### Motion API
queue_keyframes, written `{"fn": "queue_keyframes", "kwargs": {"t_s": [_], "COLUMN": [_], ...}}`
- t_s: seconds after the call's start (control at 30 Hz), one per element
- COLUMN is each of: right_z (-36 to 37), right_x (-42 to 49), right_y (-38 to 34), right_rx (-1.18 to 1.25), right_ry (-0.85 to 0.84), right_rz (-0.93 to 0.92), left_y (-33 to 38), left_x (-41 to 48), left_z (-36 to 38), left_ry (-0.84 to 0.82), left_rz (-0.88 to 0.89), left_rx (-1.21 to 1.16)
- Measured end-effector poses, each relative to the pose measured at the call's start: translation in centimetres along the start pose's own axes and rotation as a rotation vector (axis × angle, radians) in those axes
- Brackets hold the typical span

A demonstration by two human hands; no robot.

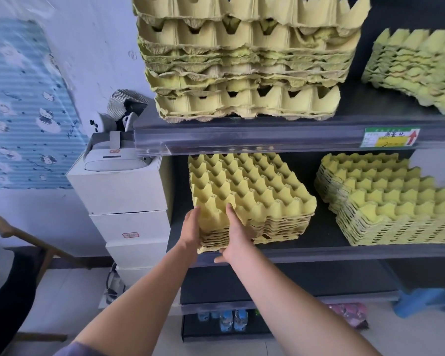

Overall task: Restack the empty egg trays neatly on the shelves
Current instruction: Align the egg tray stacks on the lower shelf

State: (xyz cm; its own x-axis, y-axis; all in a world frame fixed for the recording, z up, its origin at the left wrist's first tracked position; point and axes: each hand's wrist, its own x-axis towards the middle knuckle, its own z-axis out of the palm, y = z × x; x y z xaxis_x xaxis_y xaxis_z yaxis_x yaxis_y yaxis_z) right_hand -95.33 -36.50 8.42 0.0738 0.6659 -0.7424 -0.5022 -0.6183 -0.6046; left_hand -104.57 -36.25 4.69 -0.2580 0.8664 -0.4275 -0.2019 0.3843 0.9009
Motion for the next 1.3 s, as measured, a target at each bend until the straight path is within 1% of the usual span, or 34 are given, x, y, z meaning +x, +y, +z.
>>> {"fn": "queue_keyframes", "kwargs": {"t_s": [0.03,0.13,0.23,0.3,0.37,0.47,0.53,0.6,0.7,0.77,0.93,0.97,1.07,1.2,1.3], "right_z": [0.5,1.2,0.6,-0.1,-1.2,-3.5,-5.2,-7.3,-10.3,-12.2,-14.5,-14.7,-14.6,-14.0,-13.4], "right_x": [0.0,1.5,2.7,2.5,1.8,1.1,0.7,0.0,-0.4,-0.3,0.4,0.6,1.5,3.8,6.4], "right_y": [-0.1,-0.8,-1.3,-1.9,-2.7,-3.9,-4.8,-6.1,-8.2,-9.6,-12.5,-13.1,-14.5,-16.3,-17.3], "right_rx": [-0.008,0.001,-0.009,0.009,0.012,-0.062,-0.142,-0.210,-0.294,-0.330,-0.402,-0.419,-0.457,-0.510,-0.547], "right_ry": [0.003,0.082,0.122,0.139,0.125,0.109,0.094,0.099,0.067,0.034,-0.006,-0.005,-0.038,-0.054,-0.087], "right_rz": [-0.004,-0.031,-0.037,-0.041,-0.035,-0.033,-0.029,-0.033,-0.055,-0.064,-0.101,-0.117,-0.147,-0.177,-0.213], "left_y": [0.3,1.3,1.4,1.7,2.1,3.4,4.4,4.9,4.9,4.7,4.3,4.2,3.6,2.9,2.6], "left_x": [-0.1,-1.0,-1.7,-1.5,-0.5,-0.2,-0.6,-0.7,-0.9,-1.1,-1.6,-1.5,-1.6,-2.3,-2.7], "left_z": [0.2,0.9,1.0,0.6,-0.1,-0.4,-0.1,0.6,1.9,2.6,3.2,3.2,3.6,4.5,5.4], "left_ry": [-0.007,-0.055,-0.101,-0.076,0.028,0.101,0.086,0.038,-0.018,-0.007,0.133,0.126,0.113,0.128,0.150], "left_rz": [0.003,-0.003,-0.025,0.056,0.253,0.529,0.662,0.793,0.959,1.006,1.205,1.207,1.290,1.316,1.256], "left_rx": [0.013,0.026,0.041,0.155,0.405,0.925,1.234,1.496,1.736,1.762,1.771,1.758,1.720,1.679,1.710]}}
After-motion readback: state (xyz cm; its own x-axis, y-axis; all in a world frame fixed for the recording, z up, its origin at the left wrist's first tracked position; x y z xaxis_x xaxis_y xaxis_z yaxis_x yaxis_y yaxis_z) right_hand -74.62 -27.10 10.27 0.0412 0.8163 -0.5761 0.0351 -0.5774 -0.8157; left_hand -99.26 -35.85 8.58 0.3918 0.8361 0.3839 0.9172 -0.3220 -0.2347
